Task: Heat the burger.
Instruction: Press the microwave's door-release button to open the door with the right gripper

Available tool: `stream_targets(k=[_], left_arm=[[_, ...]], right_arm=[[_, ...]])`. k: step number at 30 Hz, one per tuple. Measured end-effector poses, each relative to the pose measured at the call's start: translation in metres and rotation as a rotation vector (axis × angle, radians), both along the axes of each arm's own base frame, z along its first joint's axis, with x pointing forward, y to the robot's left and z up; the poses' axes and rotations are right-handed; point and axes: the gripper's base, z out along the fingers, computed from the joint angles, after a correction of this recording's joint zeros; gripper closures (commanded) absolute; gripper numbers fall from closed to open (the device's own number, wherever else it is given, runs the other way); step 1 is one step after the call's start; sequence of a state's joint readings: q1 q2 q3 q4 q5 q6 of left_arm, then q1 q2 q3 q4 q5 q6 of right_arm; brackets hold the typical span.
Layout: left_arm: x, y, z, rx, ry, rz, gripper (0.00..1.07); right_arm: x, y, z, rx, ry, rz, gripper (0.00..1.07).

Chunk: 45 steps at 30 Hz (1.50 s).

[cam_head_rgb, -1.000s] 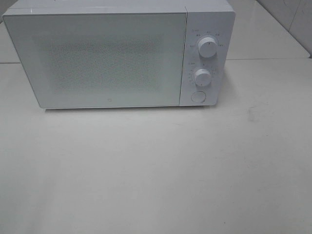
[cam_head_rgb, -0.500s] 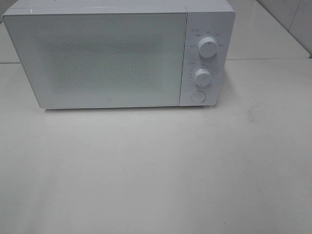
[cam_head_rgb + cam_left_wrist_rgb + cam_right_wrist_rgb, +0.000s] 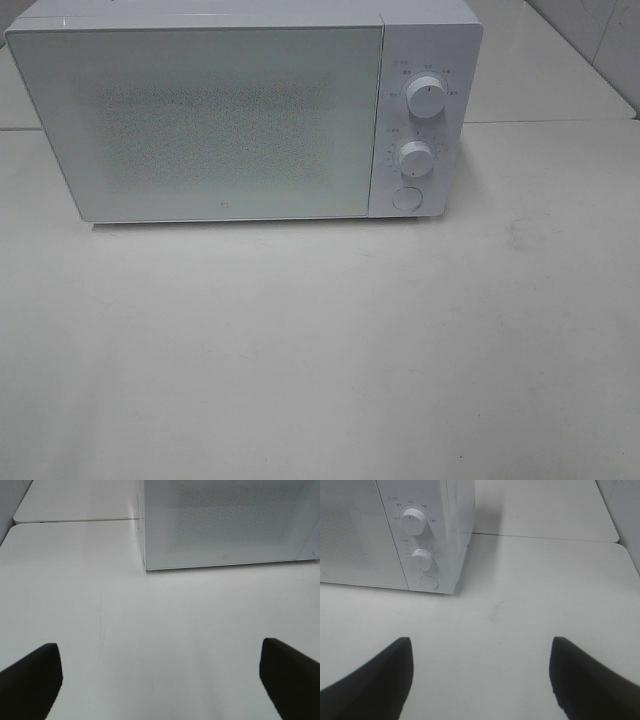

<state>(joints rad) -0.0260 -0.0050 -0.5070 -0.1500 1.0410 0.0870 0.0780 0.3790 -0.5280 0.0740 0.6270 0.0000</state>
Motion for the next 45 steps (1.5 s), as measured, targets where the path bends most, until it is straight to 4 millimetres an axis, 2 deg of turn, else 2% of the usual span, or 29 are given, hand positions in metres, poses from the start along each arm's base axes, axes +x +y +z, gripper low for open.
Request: stream_targets(k=[2,3,5,14,16,22,26,28,39,45], left_arm=[[0.0,0.0,0.0,0.0,0.0,0.0,0.06],[0.0,0.0,0.0,0.0,0.0,0.0,0.06],[0.0,0.0,0.0,0.0,0.0,0.0,0.06],[0.0,0.0,0.0,0.0,0.0,0.0,0.06],[0.0,0.0,0.0,0.0,0.0,0.0,0.06],[0.0,0.0,0.0,0.0,0.0,0.0,0.06],[0.0,0.0,0.0,0.0,0.0,0.0,0.06],[0.0,0.0,0.0,0.0,0.0,0.0,0.06],[0.0,0.0,0.0,0.0,0.0,0.0,0.06],[0.0,0.0,0.0,0.0,0.0,0.0,0.06]], right_arm=[[0.019,0.001,-0.003,-0.002,0.036,-0.004,0.35],[0.019,0.001,-0.003,-0.002,0.036,-0.004,0.35],[0.033,0.002,-0.006,-0.003,0.054,-0.008,0.35],[0.063,0.004,-0.014,-0.005,0.084,-0.016,0.35],[0.078,0.005,-0.021,-0.008,0.109,-0.02,0.35],[0.099,0.006,-0.034,-0.012,0.147,-0.026,0.35],[0.107,0.006,-0.043,-0.012,0.13,-0.032,0.35],[0.113,0.006,-0.056,-0.012,0.103,-0.04,0.35],[0.122,0.003,-0.092,-0.008,-0.091,-0.074,0.35],[0.129,0.0,-0.109,0.011,-0.126,-0.118,0.35]])
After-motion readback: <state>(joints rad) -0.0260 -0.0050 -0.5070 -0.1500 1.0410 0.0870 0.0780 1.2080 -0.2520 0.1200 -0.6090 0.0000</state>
